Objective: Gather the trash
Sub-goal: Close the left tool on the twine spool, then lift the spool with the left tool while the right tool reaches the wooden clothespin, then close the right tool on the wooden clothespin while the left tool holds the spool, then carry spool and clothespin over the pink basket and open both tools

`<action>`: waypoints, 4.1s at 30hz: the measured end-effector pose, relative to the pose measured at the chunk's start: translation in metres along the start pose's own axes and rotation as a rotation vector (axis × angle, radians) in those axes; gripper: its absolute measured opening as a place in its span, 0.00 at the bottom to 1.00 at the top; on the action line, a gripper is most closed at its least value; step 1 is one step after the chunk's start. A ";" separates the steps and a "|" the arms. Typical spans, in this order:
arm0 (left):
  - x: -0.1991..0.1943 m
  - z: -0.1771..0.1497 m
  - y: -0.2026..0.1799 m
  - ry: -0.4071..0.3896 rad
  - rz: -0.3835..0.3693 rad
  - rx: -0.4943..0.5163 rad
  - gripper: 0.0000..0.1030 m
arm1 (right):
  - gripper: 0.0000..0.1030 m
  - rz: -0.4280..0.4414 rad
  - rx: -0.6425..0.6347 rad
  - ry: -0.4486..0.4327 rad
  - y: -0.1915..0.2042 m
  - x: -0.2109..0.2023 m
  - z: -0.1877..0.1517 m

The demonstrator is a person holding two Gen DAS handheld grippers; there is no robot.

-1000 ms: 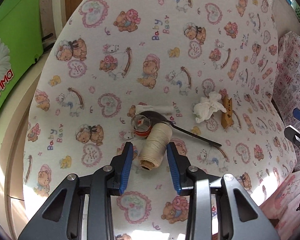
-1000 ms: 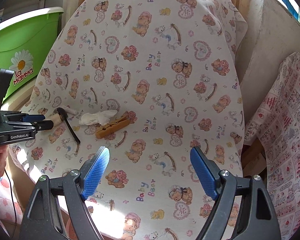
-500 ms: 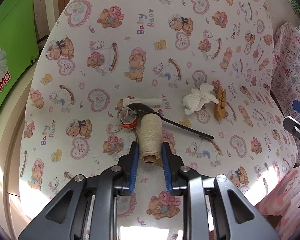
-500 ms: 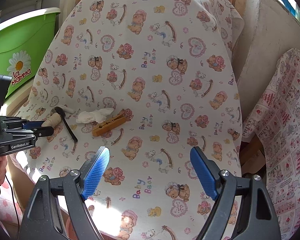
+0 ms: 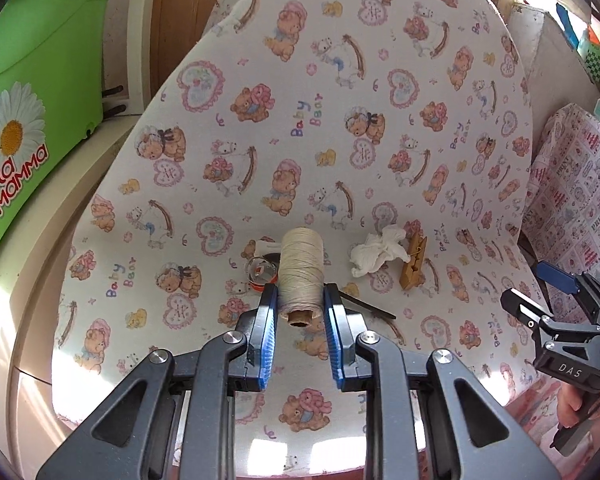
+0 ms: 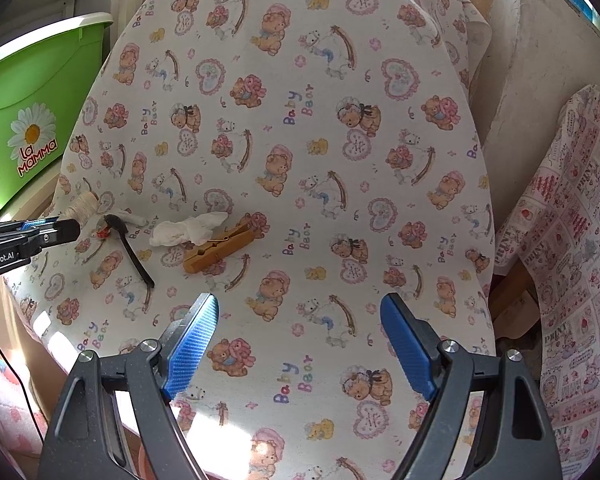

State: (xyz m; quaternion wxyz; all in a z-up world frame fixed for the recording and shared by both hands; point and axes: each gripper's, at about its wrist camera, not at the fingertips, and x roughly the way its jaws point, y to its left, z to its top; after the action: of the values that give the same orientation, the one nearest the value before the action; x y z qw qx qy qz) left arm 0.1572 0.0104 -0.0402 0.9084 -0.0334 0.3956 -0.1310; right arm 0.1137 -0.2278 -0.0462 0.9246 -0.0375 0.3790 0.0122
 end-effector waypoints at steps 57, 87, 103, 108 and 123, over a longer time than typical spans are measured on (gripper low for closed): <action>-0.017 0.003 0.010 -0.064 0.059 -0.026 0.21 | 0.36 0.173 -0.043 0.109 0.010 0.025 -0.030; -0.072 -0.057 -0.036 0.033 0.039 0.006 0.21 | 0.15 0.202 0.087 -0.064 0.005 -0.091 -0.043; -0.063 -0.110 -0.064 0.251 -0.098 -0.024 0.21 | 0.15 0.268 -0.018 0.117 0.041 -0.100 -0.102; -0.052 -0.120 -0.075 0.326 -0.105 0.010 0.21 | 0.15 0.284 0.015 0.231 0.038 -0.074 -0.113; 0.031 -0.179 -0.071 0.663 -0.079 -0.076 0.21 | 0.15 0.302 0.075 0.740 0.050 0.040 -0.189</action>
State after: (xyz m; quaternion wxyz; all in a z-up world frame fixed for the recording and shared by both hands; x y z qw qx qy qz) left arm 0.0327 -0.0581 -0.1732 0.7226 -0.0378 0.6726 -0.1548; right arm 0.0071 -0.1930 -0.2114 0.7142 0.0508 0.6878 0.1199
